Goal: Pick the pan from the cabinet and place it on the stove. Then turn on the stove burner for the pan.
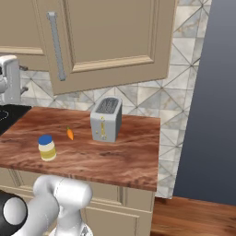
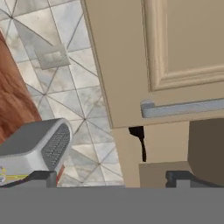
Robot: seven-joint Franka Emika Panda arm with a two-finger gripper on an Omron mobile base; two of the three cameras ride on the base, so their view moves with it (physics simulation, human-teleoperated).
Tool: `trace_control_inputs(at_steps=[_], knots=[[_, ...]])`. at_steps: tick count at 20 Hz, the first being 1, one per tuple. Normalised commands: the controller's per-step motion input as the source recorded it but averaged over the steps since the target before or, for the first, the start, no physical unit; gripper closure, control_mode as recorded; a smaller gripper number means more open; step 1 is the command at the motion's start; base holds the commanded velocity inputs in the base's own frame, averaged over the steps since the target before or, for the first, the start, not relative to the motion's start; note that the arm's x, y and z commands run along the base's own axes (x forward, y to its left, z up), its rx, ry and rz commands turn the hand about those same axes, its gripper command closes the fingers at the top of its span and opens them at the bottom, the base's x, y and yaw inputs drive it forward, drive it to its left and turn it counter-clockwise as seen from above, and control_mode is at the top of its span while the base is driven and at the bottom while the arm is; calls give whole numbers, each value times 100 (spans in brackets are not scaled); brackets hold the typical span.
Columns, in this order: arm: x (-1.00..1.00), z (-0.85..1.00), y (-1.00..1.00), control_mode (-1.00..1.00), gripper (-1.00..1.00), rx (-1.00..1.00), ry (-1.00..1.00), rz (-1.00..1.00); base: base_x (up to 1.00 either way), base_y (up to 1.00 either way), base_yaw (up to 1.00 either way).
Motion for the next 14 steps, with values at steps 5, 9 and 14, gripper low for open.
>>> trace_control_inputs(at_steps=[5, 9, 14], knots=[[55, -2, -38, -100, -100, -8, 6, -6, 0, 0, 0], [41, 0, -45, -100, -100, -6, 8, -6, 0, 0, 0], [17, 0, -48, -100, -100, -6, 7, -7, 0, 0, 0]])
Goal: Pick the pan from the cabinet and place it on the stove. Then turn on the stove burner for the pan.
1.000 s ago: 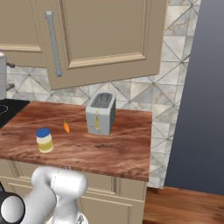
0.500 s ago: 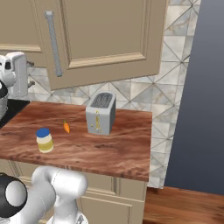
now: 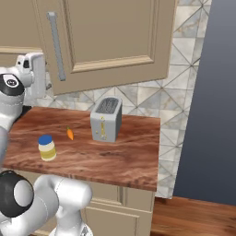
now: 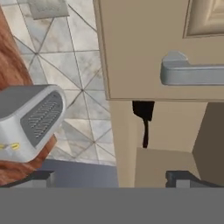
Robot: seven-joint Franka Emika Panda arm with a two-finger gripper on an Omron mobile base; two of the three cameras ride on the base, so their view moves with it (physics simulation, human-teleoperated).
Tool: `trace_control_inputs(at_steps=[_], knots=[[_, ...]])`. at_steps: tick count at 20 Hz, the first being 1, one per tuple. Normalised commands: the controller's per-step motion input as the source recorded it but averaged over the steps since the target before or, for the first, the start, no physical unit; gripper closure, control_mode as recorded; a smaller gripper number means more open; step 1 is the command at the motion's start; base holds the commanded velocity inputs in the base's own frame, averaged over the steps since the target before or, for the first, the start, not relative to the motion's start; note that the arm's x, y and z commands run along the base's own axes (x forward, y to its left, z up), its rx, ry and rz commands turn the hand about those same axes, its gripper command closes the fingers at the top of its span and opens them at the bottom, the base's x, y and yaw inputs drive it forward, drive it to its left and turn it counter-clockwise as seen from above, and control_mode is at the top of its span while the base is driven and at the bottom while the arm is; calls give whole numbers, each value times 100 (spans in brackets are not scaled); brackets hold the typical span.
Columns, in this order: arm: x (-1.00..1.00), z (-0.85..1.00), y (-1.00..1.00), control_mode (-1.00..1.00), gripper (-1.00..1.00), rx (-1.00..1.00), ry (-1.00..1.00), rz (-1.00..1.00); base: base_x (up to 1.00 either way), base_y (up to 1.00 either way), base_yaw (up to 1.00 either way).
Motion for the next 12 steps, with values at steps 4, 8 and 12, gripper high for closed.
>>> trace_control_inputs(at_steps=[4, 8, 12], knots=[[0, 0, -53, -100, -100, -5, 5, -10, 0, 0, 0], [0, 0, -60, -100, -100, -4, 5, -11, 0, 0, 0], [-2, 0, -63, -100, -100, -3, 3, -11, 0, 0, 0]])
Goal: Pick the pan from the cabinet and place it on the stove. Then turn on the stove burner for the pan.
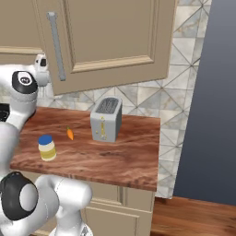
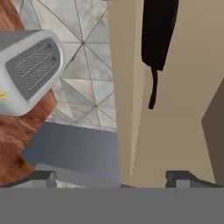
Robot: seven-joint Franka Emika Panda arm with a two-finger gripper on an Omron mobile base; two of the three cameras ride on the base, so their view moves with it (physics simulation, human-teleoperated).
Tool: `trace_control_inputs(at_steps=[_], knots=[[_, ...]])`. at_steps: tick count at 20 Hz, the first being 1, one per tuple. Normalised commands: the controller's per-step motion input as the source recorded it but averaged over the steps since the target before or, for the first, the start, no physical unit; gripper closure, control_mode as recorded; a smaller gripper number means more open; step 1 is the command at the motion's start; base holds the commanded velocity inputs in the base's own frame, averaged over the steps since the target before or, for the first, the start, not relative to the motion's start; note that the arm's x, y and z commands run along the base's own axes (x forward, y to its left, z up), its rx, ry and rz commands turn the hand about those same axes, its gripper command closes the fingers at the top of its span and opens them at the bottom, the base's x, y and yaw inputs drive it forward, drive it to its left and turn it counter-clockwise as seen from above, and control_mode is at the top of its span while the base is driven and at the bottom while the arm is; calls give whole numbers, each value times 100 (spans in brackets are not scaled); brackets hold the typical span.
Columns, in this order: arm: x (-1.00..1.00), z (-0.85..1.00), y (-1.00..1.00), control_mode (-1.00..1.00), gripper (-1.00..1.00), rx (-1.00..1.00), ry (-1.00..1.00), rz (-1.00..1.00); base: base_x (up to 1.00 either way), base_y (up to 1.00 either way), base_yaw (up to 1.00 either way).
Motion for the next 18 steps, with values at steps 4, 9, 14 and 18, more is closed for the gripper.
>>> trace_control_inputs(at_steps=[4, 9, 14, 18], knots=[[-50, 0, -72, -100, -100, -1, 0, -15, 0, 0, 0], [-93, 0, -75, -100, -100, -2, -6, -20, 0, 0, 0], [-96, 0, -74, -100, -100, -2, -6, -22, 0, 0, 0], [-58, 2, -82, -100, -100, 0, 0, -19, 0, 0, 0]])
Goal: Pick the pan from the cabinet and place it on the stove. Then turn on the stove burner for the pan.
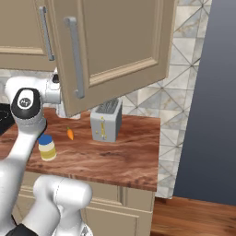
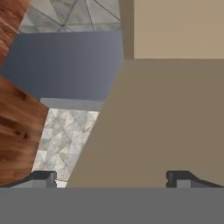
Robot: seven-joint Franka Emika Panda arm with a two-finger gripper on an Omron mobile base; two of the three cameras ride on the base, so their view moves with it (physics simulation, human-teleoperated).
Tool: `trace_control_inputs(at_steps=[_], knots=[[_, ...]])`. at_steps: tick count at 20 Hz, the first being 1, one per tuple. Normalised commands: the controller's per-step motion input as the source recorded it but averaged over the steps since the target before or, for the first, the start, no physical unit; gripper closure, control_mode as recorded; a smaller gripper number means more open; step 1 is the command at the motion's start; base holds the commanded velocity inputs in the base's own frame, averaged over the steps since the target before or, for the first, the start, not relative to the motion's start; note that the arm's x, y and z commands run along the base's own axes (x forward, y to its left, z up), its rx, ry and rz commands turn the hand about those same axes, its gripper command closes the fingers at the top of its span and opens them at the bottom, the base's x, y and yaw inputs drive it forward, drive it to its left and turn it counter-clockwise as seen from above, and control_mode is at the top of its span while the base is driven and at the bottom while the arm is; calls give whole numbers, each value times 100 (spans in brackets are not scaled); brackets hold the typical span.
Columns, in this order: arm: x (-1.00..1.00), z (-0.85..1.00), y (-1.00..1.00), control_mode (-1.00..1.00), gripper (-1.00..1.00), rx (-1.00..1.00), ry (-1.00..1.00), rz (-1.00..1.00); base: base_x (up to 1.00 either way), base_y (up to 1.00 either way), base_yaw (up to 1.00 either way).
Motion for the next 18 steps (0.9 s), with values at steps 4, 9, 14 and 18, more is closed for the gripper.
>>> trace_control_inputs(at_steps=[4, 9, 14, 18], knots=[[-37, 1, -87, -100, -100, 0, 0, -16, 0, 0, 0], [-29, 0, -92, -100, -100, 0, 1, -15, 0, 0, 0], [-13, 0, -85, -100, -100, 0, 1, -12, 0, 0, 0], [-4, 0, -62, -100, -100, 8, 0, -8, 0, 0, 0]])
